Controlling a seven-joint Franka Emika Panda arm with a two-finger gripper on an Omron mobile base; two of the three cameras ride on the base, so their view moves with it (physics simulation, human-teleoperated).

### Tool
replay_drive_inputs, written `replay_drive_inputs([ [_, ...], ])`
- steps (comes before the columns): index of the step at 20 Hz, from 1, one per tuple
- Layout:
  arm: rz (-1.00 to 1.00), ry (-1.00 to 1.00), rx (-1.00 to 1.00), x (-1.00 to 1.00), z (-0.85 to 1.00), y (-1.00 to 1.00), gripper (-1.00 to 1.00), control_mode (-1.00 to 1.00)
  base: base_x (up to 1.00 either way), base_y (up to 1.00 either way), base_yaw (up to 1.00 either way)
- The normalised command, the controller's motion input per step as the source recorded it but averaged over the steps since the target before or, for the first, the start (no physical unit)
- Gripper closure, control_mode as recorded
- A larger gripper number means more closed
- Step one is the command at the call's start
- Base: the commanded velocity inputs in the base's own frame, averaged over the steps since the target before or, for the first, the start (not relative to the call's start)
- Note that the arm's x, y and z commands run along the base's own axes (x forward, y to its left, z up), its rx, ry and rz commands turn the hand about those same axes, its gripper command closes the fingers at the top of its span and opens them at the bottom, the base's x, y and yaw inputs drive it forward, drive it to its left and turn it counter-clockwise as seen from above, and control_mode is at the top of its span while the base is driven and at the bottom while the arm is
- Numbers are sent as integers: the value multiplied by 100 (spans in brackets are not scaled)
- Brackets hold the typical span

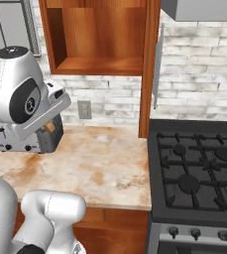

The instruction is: Organize the utensils by type. Pick up the wooden spoons from the counter and place them in the open cabinet. Then pick up the metallic utensils from the counter and place them in the open drawer.

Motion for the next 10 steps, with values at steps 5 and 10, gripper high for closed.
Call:
replay_drive_inputs([
  [5, 0, 0, 0, 0, 0, 0, 100, 100, 54, 1, 0],
  [10, 0, 0, 0, 0, 0, 0, 100, 100, 11, 0, 0],
])
